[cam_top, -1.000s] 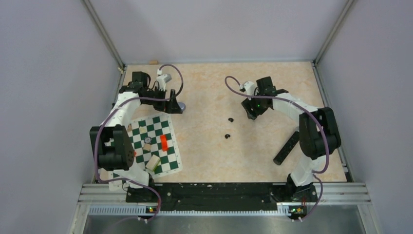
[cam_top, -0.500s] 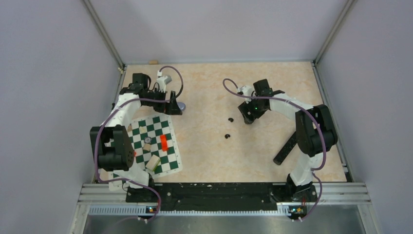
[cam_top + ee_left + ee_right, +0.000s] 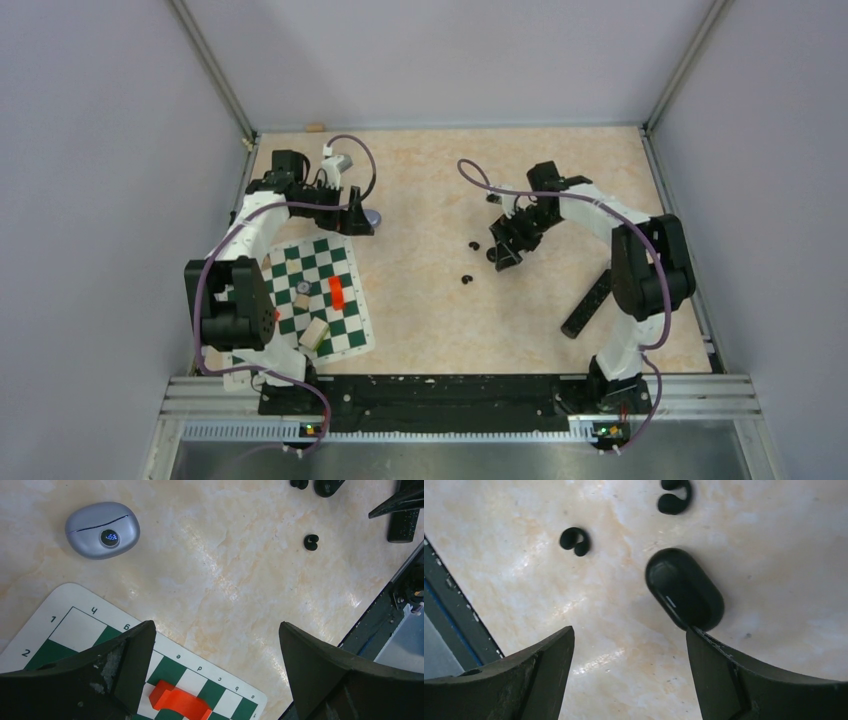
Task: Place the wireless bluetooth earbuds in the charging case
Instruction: Place the charging case at the center of the board.
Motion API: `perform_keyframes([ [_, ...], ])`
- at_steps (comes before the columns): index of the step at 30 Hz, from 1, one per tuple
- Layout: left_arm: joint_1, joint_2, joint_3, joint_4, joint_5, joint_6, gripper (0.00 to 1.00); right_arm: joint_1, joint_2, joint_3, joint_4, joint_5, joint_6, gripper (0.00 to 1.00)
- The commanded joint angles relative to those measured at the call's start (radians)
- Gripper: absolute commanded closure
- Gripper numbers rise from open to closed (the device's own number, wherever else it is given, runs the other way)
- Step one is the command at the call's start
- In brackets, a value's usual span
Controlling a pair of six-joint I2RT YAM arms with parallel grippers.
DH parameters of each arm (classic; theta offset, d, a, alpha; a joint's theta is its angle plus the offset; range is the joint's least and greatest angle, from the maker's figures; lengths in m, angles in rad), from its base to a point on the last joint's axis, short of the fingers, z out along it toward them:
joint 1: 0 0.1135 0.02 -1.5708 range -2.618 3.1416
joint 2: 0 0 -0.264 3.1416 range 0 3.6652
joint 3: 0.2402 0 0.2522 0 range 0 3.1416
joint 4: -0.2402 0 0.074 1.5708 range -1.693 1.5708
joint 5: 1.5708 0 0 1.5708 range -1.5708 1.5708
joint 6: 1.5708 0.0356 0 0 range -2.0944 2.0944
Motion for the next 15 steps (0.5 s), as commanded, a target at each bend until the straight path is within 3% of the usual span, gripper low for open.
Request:
perform_keyframes([
  [1, 0.0, -0.036, -0.004, 0.023, 0.012, 0.015, 0.01, -0.005, -0.063, 0.051, -0.101, -0.139, -0.124, 0.21],
  [4, 0.0, -0.031, -0.004, 0.024, 0.018, 0.015, 0.01, 0.008, -0.141, 0.007, 0.003, -0.002, -0.163, 0.23],
  [7, 0.0, -0.017, 0.002, 0.021, 0.029, 0.014, 0.01, 0.029, -0.207, -0.053, 0.111, 0.106, -0.324, 0.2],
  [15, 0.0, -0.005, 0.015, -0.012, 0.044, 0.047, 0.01, 0.039, -0.151, -0.042, 0.107, 0.101, -0.712, 0.18],
])
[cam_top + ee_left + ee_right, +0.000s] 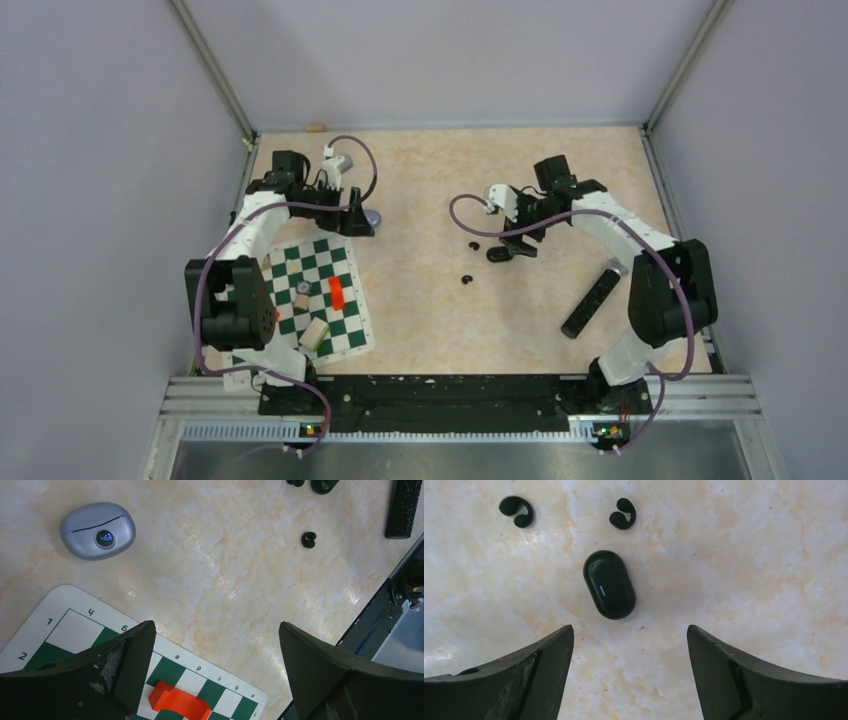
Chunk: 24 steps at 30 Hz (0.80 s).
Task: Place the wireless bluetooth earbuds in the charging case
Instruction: Place the charging case at the center of the board, then pick up the charging case from the center of the board.
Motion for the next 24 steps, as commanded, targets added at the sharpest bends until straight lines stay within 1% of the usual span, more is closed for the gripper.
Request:
perform_keyframes([
  [1, -0.001, -0.013, 0.014, -0.014, 0.034, 0.041, 0.01, 0.018, 0.053, 0.024, 0.007, 0.006, -0.258, 0.18],
  [5, 0.001, -0.027, 0.008, -0.01, 0.034, 0.047, 0.01, 0.032, 0.131, 0.052, -0.004, 0.037, -0.301, 0.24],
  [10, 0.0, -0.017, 0.021, -0.021, 0.025, 0.047, 0.01, 0.04, 0.177, 0.065, -0.017, 0.032, -0.377, 0.25],
  [17, 0.001, -0.003, 0.028, -0.037, 0.021, 0.052, 0.01, 0.044, 0.273, 0.171, -0.129, -0.016, -0.412, 0.3],
  [24, 0.0, -0.027, 0.021, -0.014, -0.006, 0.044, 0.01, 0.075, 0.288, 0.142, -0.135, 0.002, -0.42, 0.32],
])
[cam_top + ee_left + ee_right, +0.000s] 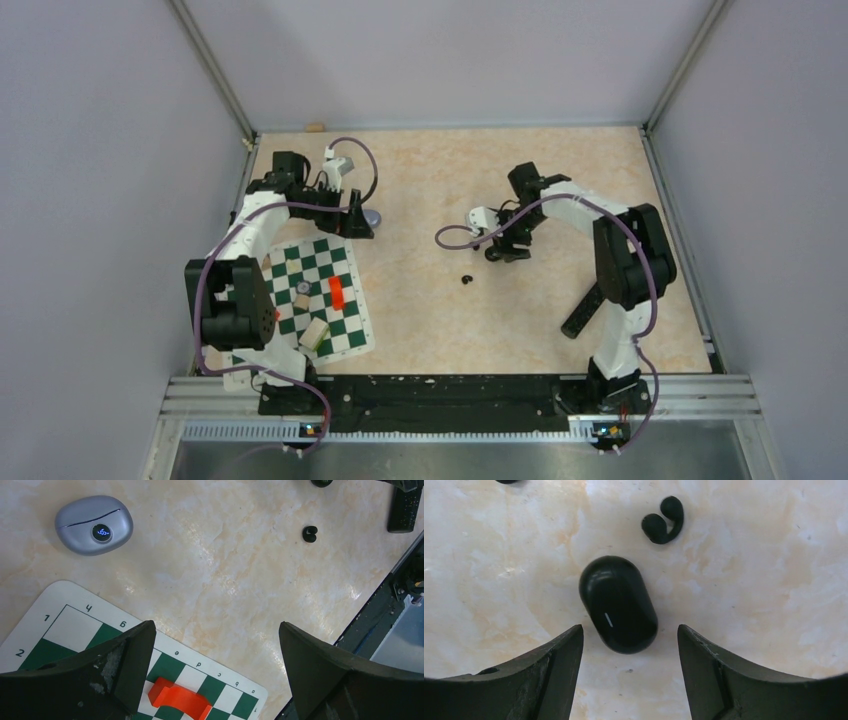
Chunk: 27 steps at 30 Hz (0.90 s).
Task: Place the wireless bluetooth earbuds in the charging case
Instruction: Pick up the charging case from the center of the board.
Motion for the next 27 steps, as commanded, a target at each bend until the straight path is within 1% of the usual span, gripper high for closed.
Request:
perform_keyframes([
  [1, 0.001, -0.03, 0.019, 0.02, -0.009, 0.015, 0.01, 0.031, -0.005, -0.007, -0.034, -0.035, -0.043, 0.32],
  [2, 0.0, -0.032, 0.019, 0.023, -0.009, 0.013, 0.01, 0.033, -0.009, -0.014, -0.029, -0.033, -0.047, 0.33],
  [3, 0.0, -0.033, 0.018, 0.025, -0.009, 0.013, 0.01, 0.036, -0.011, -0.021, -0.016, -0.025, -0.042, 0.36],
  [5, -0.001, -0.031, 0.019, 0.029, -0.008, 0.009, 0.01, 0.039, -0.007, -0.025, -0.005, -0.012, -0.032, 0.45],
  [7, -0.001, -0.028, 0.021, 0.031, -0.008, 0.007, 0.01, 0.039, -0.006, -0.024, -0.002, -0.003, -0.03, 0.52],
  [9, 0.0, -0.027, 0.023, 0.035, -0.011, 0.004, 0.01, 0.04, -0.006, -0.027, -0.003, 0.004, -0.031, 0.63],
  [12, 0.0, -0.024, 0.03, 0.045, -0.025, -0.002, 0.01, 0.042, -0.017, -0.025, -0.002, 0.014, -0.021, 0.75],
  [13, -0.001, -0.022, 0.038, 0.047, -0.033, -0.003, 0.01, 0.041, -0.027, -0.024, -0.002, 0.017, -0.013, 0.78],
  [14, 0.0, -0.024, 0.05, 0.047, -0.046, 0.002, 0.01, 0.041, -0.04, -0.021, 0.001, 0.019, 0.002, 0.79],
  [16, -0.001, -0.029, 0.093, 0.036, -0.081, 0.024, 0.01, 0.042, -0.079, -0.018, 0.026, 0.03, 0.064, 0.88],
  [19, -0.003, -0.06, 0.209, 0.0, -0.129, 0.089, 0.01, 0.043, -0.168, -0.012, 0.099, 0.056, 0.191, 0.9],
  [21, -0.006, -0.106, 0.279, 0.022, -0.163, 0.086, 0.01, 0.045, -0.258, -0.026, 0.186, 0.068, 0.274, 0.91],
  [23, -0.013, -0.176, 0.308, 0.128, -0.162, 0.051, 0.01, 0.049, -0.356, -0.056, 0.273, 0.07, 0.346, 0.91],
  [24, -0.014, -0.221, 0.289, 0.227, -0.134, 0.008, 0.01, 0.054, -0.398, -0.076, 0.32, 0.074, 0.372, 0.91],
  [26, -0.014, -0.311, 0.216, 0.428, -0.081, -0.102, 0.01, 0.069, -0.485, -0.12, 0.415, 0.094, 0.421, 0.91],
  [27, -0.014, -0.35, 0.156, 0.546, -0.059, -0.194, 0.01, 0.079, -0.523, -0.135, 0.452, 0.103, 0.441, 0.91],
])
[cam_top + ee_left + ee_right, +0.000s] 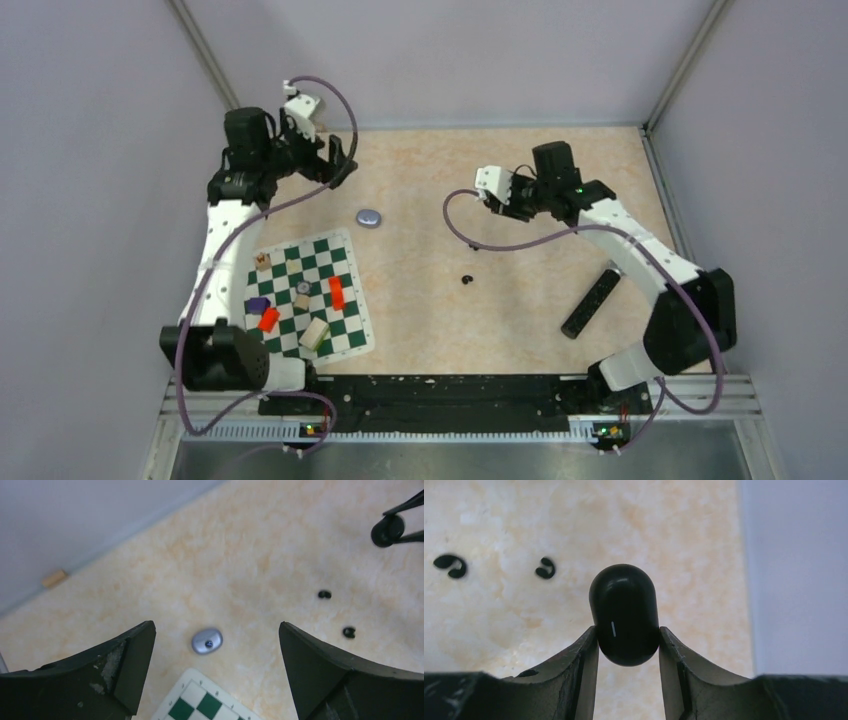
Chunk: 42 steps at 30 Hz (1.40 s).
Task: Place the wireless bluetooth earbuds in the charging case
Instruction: Pick up the charging case from the center of the board, then pass from the right arm to the left
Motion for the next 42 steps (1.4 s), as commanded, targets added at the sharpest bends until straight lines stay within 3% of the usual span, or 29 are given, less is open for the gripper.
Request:
perform_keyframes([
  [1, -0.008, -0.227, -0.162, 0.509, 0.071, -0.324, 0.01, 0.049, -0.198, -0.056, 0.247, 0.02, 0.166, 0.92],
  [2, -0.008, -0.239, -0.195, 0.576, 0.074, -0.437, 0.01, 0.055, -0.226, -0.064, 0.271, 0.019, 0.188, 0.92],
  [6, -0.01, -0.148, -0.186, 0.614, 0.247, -0.574, 0.01, 0.078, -0.307, -0.087, 0.35, 0.006, 0.291, 0.92],
  [9, -0.085, -0.146, -0.262, 0.71, 0.197, -0.631, 0.03, 0.112, -0.361, -0.13, 0.415, 0.035, 0.336, 0.92],
  [14, -0.251, -0.154, -0.33, 0.738, 0.139, -0.613, 0.19, 0.169, -0.436, -0.261, 0.596, 0.11, 0.336, 0.92],
  [20, -0.349, -0.093, -0.369, 0.864, 0.194, -0.779, 0.16, 0.195, -0.411, -0.311, 0.665, 0.157, 0.361, 0.91],
  [35, -0.461, 0.009, -0.344, 0.79, 0.15, -0.696, 0.22, 0.32, -0.342, -0.308, 0.666, 0.204, 0.327, 0.91],
  [42, -0.47, 0.023, -0.334, 0.781, 0.165, -0.679, 0.35, 0.346, -0.336, -0.309, 0.662, 0.215, 0.307, 0.91],
])
